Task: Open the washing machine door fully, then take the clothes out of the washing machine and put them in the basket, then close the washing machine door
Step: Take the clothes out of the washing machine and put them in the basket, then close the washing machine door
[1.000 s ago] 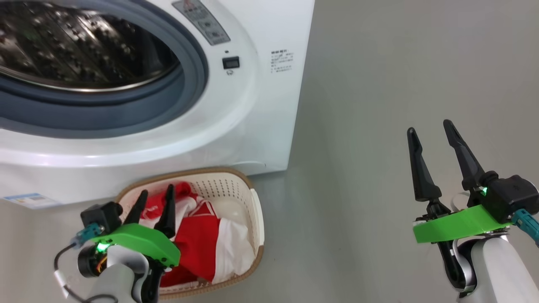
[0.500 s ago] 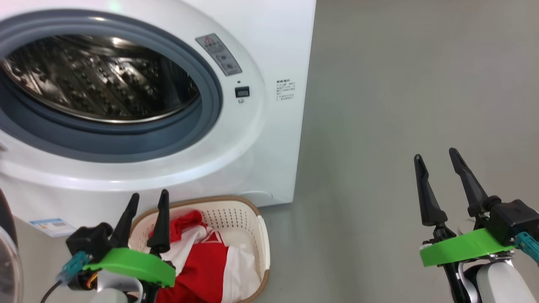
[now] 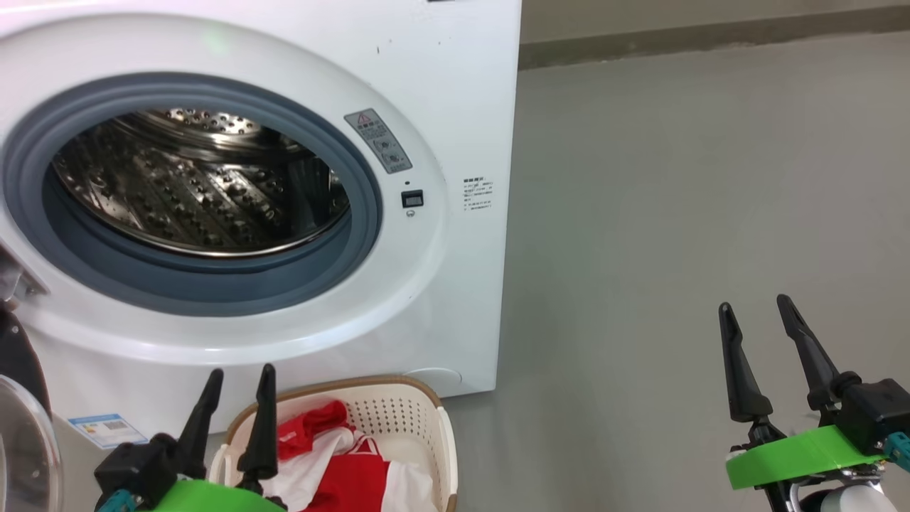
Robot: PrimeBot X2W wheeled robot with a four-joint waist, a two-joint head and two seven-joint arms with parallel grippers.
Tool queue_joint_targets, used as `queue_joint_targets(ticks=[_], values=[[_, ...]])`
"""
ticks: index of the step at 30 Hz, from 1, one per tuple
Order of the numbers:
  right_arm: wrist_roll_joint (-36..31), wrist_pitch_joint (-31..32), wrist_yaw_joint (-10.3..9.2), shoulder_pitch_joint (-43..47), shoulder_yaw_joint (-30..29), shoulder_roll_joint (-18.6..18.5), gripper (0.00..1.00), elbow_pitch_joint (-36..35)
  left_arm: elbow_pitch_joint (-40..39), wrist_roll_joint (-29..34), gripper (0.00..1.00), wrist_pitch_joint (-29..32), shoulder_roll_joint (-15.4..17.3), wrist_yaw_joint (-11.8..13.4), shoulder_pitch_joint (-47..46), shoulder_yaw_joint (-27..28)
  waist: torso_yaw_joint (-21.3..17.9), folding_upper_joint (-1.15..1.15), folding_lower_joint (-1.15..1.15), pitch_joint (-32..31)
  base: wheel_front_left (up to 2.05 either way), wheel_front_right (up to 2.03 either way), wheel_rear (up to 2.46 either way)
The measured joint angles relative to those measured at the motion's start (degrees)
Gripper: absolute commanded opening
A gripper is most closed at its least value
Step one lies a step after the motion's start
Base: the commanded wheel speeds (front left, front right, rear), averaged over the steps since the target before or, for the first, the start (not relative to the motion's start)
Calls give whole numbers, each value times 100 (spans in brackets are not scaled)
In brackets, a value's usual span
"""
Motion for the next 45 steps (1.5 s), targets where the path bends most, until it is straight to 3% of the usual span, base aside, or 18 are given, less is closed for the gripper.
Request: queue_joint_targets(ticks=[27,45], values=[[-81,0,0,169,-123,11,100,-68,-332,402,100,0,7,0,339,240,-44,0,0,-274,-7,7,0],[-81,0,0,244,-91,20,100,-27,-399,410,100,0,25,0,358,70,-25,0,0,-297,-153,153,0]])
